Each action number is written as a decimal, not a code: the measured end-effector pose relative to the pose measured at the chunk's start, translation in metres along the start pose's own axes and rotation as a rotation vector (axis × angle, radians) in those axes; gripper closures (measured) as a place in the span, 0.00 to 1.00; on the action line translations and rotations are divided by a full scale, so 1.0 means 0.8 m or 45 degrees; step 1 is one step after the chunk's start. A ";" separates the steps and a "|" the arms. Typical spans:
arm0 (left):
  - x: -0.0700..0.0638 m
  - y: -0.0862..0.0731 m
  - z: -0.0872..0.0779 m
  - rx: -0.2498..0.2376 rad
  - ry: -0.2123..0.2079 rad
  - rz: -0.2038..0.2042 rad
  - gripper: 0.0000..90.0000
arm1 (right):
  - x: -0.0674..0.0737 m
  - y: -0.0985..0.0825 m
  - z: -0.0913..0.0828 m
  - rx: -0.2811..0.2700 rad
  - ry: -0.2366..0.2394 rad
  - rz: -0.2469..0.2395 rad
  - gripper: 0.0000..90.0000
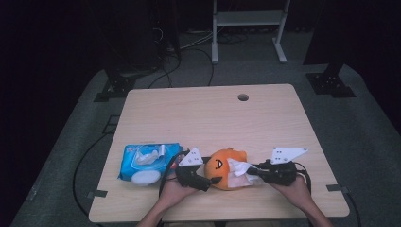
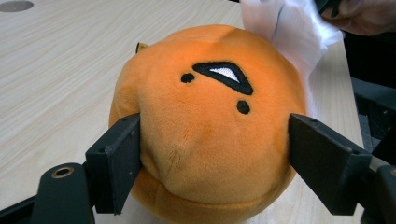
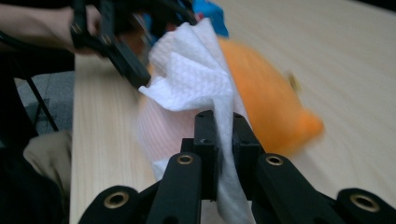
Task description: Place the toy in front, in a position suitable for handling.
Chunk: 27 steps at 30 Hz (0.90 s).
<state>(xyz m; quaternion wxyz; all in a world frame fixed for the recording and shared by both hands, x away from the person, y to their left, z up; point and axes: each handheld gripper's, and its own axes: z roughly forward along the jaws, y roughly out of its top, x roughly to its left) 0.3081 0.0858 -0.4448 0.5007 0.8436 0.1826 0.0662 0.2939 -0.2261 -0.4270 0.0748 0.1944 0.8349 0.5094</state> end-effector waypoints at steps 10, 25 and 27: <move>0.001 -0.004 -0.002 0.006 -0.002 0.001 0.23 | 0.004 0.000 0.013 -0.015 0.023 -0.055 0.92; 0.000 -0.008 0.001 0.011 -0.025 0.029 0.26 | -0.002 0.004 0.018 -0.056 -0.112 -0.031 0.92; -0.002 -0.009 0.002 0.019 -0.017 0.041 0.26 | -0.008 -0.001 0.011 -0.056 -0.141 0.021 0.92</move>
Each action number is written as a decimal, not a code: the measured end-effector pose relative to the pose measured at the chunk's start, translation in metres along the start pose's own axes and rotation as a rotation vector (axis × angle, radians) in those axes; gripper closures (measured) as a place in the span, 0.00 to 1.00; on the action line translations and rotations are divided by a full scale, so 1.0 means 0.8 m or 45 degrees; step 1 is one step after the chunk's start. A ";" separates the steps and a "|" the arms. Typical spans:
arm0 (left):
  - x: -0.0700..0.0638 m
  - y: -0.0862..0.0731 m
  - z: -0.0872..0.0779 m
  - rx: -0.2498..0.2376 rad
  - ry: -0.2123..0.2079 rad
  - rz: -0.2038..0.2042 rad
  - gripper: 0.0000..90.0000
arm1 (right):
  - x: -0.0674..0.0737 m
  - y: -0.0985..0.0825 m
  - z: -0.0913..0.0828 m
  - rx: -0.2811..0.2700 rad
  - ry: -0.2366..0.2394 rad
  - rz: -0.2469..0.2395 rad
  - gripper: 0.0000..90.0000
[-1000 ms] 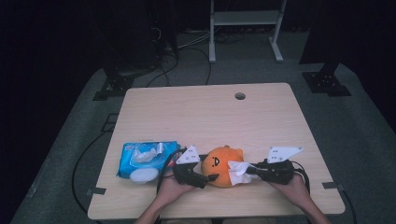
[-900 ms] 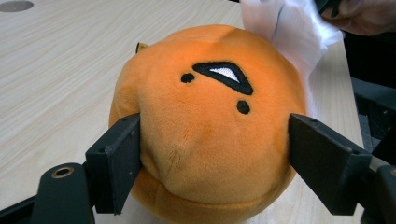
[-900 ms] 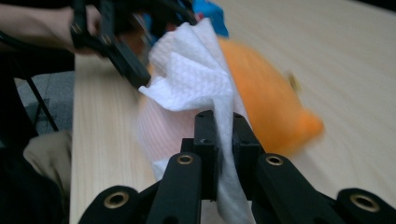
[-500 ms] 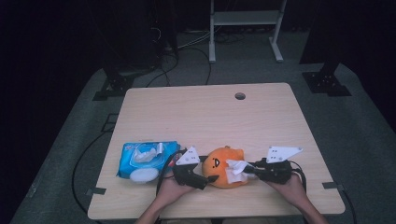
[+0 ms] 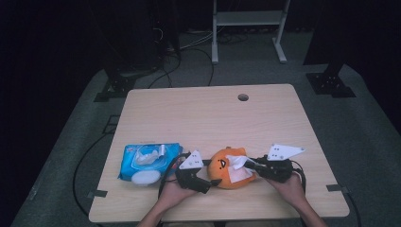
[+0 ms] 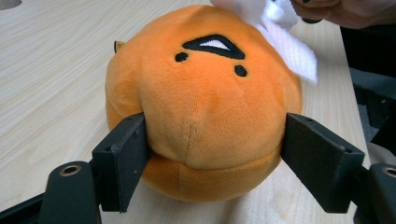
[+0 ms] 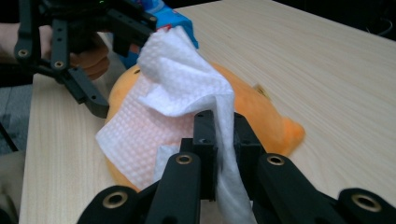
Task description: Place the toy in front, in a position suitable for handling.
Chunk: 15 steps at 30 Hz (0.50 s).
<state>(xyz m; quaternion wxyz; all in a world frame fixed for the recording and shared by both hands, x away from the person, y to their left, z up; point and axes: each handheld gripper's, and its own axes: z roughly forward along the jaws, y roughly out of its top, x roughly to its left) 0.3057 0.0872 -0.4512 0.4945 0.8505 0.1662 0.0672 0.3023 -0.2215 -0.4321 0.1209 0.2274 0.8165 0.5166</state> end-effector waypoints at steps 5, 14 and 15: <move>0.007 0.002 -0.002 -0.038 0.005 -0.052 0.20 | 0.014 0.001 0.003 0.001 0.067 -0.019 0.92; 0.006 0.008 0.008 -0.041 0.034 -0.048 0.25 | 0.011 -0.004 0.001 0.002 0.071 -0.010 0.92; 0.006 0.008 0.007 -0.040 0.037 -0.048 0.26 | 0.008 -0.005 -0.001 0.012 0.062 0.003 0.92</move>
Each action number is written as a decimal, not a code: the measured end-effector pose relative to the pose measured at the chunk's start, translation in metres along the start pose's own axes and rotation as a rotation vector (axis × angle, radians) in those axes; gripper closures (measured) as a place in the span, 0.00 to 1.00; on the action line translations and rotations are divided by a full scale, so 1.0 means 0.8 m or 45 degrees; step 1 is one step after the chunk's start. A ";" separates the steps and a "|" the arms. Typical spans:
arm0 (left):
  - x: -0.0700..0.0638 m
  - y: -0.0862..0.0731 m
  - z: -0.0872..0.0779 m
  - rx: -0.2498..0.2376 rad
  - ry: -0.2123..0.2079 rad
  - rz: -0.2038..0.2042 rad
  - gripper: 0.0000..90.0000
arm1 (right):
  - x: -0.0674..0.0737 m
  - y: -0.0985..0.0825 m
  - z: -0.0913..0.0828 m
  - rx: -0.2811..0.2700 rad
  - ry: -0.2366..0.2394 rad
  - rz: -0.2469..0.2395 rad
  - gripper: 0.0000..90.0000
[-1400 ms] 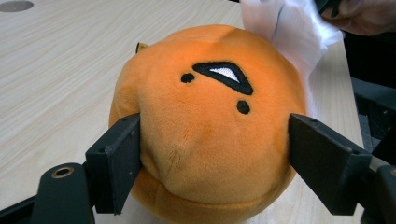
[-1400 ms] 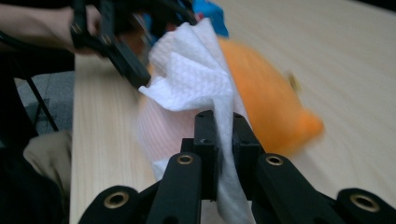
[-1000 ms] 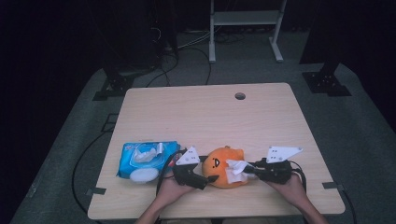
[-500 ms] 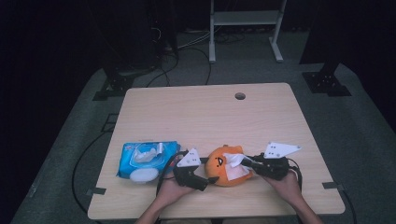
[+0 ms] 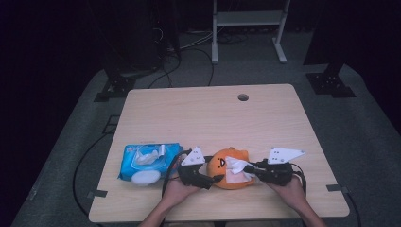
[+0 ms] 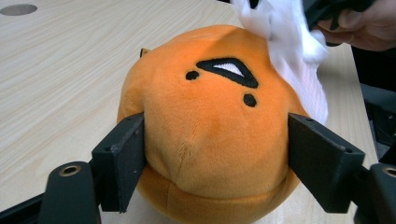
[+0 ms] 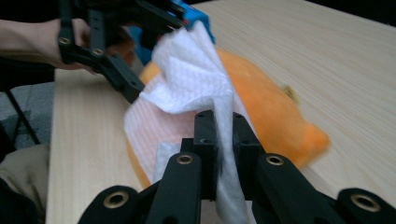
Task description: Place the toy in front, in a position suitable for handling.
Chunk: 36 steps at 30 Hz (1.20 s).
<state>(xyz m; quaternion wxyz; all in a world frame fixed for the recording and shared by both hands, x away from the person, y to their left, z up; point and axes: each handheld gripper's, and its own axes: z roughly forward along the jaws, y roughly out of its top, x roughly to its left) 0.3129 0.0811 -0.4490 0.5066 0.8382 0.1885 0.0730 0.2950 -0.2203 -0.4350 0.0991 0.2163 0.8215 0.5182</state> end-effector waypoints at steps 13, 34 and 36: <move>0.007 -0.004 -0.002 0.001 -0.006 -0.040 0.26 | 0.008 -0.007 -0.004 0.026 0.076 -0.051 0.91; -0.003 -0.002 0.001 0.003 -0.075 0.039 0.26 | -0.021 -0.001 -0.004 -0.013 -0.017 0.115 0.93; -0.002 0.000 -0.002 -0.025 -0.055 0.028 0.22 | -0.017 0.000 -0.001 -0.007 -0.013 0.103 0.93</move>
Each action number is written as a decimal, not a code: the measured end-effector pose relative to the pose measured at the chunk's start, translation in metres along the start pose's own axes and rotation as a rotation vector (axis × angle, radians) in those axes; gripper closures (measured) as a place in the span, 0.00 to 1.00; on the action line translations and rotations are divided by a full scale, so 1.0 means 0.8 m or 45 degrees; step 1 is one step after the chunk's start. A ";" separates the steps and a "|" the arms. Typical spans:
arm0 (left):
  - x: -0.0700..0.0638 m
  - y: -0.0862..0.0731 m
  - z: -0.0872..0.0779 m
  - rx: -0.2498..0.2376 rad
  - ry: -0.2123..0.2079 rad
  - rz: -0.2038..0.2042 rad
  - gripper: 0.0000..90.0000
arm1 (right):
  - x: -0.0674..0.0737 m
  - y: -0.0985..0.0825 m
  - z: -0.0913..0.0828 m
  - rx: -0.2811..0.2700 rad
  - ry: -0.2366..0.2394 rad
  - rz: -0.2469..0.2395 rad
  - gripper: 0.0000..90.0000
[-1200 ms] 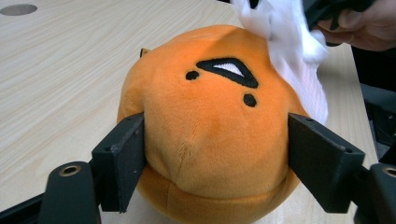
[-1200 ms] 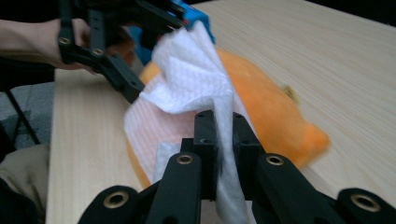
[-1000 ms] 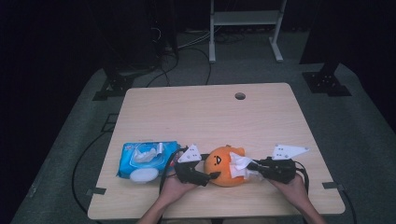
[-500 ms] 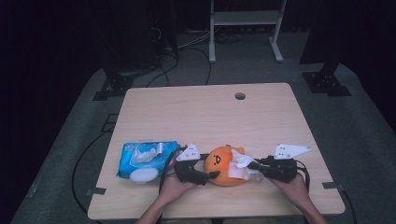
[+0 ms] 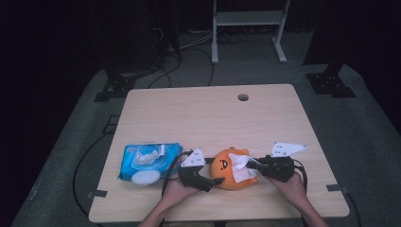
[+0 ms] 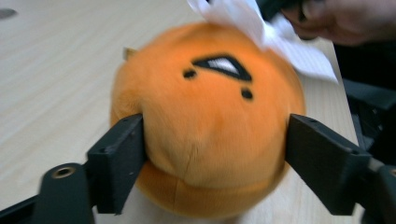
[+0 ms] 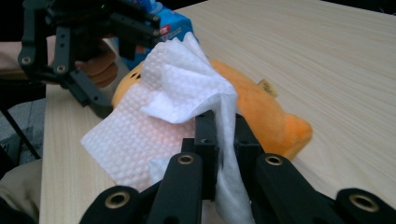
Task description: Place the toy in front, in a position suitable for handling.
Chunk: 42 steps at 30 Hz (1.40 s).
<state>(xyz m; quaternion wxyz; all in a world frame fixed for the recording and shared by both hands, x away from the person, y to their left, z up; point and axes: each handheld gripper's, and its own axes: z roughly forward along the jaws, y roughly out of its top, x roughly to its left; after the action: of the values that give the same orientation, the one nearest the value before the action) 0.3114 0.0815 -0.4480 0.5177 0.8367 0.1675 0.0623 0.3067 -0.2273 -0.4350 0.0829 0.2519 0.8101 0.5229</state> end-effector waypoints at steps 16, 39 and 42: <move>-0.005 0.002 0.015 0.003 -0.047 0.050 0.31 | 0.016 0.017 0.004 0.002 -0.039 -0.104 0.94; -0.019 0.005 0.013 0.013 -0.033 0.118 0.31 | -0.002 0.007 -0.008 0.018 -0.081 0.018 0.94; -0.016 0.003 0.012 0.005 -0.044 0.091 0.30 | -0.004 0.004 -0.016 -0.007 -0.058 0.050 0.94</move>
<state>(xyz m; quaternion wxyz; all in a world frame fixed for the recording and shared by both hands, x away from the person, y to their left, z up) 0.3025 0.0683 -0.4496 0.5163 0.8442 0.1285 0.0660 0.3049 -0.2382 -0.4270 0.0916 0.2793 0.8014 0.5209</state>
